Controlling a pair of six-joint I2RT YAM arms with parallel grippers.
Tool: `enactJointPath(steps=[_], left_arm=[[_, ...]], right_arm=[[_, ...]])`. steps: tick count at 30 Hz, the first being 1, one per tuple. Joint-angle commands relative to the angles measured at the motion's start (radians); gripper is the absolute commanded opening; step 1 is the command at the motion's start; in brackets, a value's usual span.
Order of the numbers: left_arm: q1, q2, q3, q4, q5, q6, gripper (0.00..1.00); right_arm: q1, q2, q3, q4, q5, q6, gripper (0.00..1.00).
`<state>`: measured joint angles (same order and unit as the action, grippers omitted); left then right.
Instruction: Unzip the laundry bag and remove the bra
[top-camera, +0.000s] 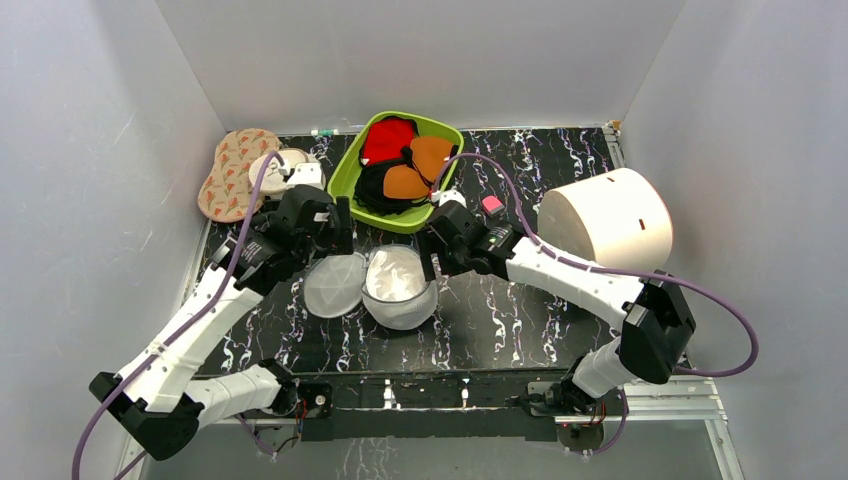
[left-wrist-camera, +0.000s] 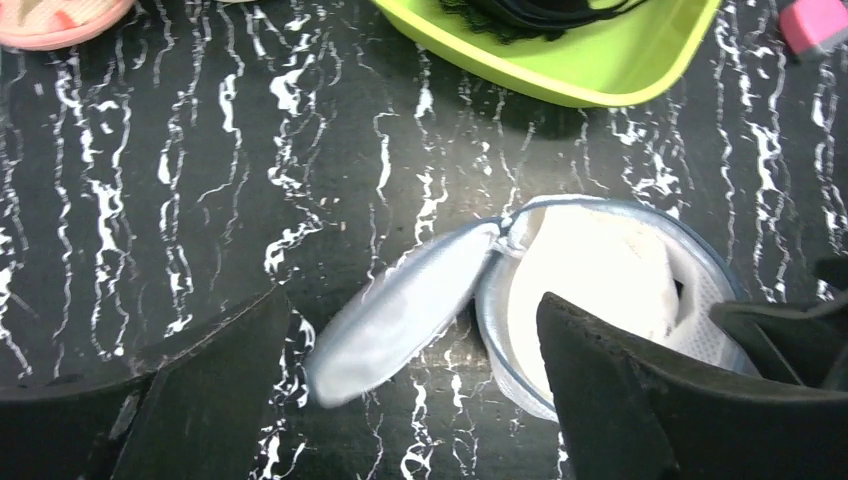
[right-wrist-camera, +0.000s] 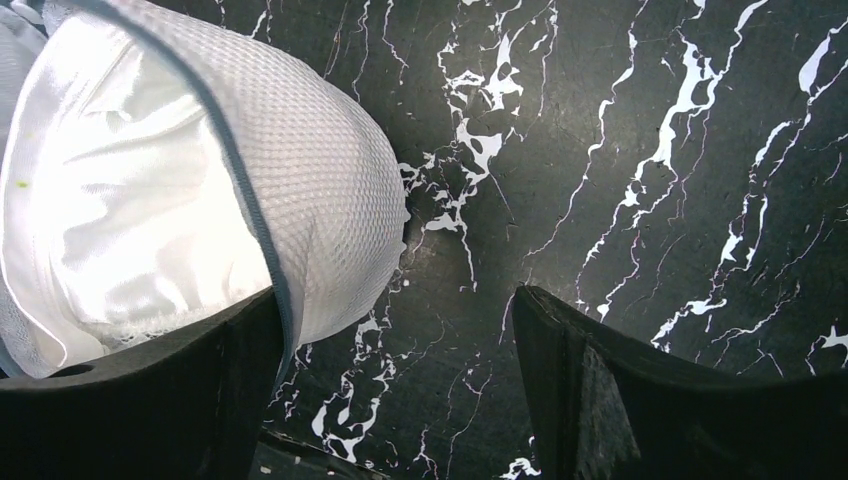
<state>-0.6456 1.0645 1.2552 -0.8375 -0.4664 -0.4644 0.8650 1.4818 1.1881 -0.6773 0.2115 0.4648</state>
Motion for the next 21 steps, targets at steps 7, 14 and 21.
enactJointPath(steps=[7, 14, 21], left_arm=[[0.004, -0.097, -0.058, 0.057, 0.084, 0.026, 0.99], [0.019, -0.102, -0.187, 0.173, 0.219, -0.031, 0.98], [0.062, -0.204, -0.243, 0.169, 0.048, 0.006, 0.98]], right_arm=[[0.018, 0.001, 0.14, 0.024, -0.053, -0.038, 0.8], [0.102, 0.081, 0.323, -0.057, 0.01, -0.031, 0.77], [0.17, 0.159, 0.427, -0.039, 0.027, 0.047, 0.62]])
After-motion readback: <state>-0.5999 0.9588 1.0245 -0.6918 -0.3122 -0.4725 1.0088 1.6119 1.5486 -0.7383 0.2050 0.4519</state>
